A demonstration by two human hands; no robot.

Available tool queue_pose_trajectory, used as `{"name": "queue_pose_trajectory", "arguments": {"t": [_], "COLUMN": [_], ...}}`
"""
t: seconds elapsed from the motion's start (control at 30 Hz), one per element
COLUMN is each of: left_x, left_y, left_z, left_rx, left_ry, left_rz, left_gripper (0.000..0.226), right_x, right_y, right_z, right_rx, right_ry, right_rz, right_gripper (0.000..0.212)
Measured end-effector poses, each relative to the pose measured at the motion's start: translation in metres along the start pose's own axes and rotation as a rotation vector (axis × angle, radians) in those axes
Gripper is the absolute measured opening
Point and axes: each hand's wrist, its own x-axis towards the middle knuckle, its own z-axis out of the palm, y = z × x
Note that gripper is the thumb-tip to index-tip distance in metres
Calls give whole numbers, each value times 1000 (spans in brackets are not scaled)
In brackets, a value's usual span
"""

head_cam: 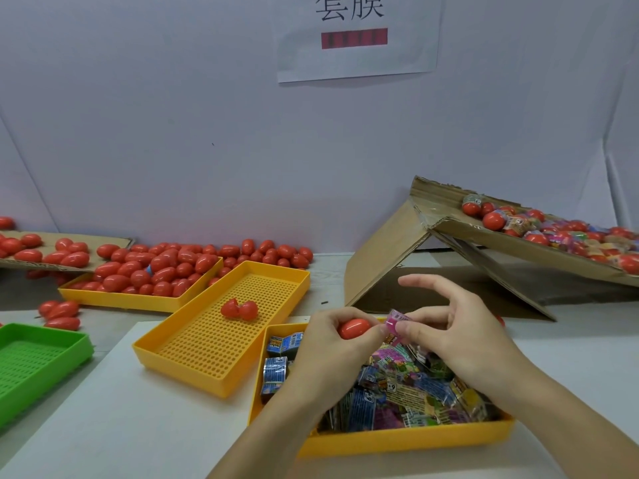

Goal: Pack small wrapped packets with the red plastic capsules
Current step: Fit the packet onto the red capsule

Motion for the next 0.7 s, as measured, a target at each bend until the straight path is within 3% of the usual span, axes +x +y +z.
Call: {"name": "queue_pose_trajectory", "arguments": {"t": [0.23,0.4,0.7], "left_x": [-1,1,0], "left_y": [0,-1,-2], "left_z": [-2,-2,-3], "left_rx": [-63,-105,-118], "left_ry": [51,97,84], "left_rz": [-30,-34,-48], "left_gripper": [9,11,12], "right_x": [2,0,3], "right_y": [1,2,6], "right_z": [3,6,6], "right_rx": [134,183,307], "right_ry": [92,21,75], "right_rz": [40,49,20], "right_gripper": [50,42,44]}}
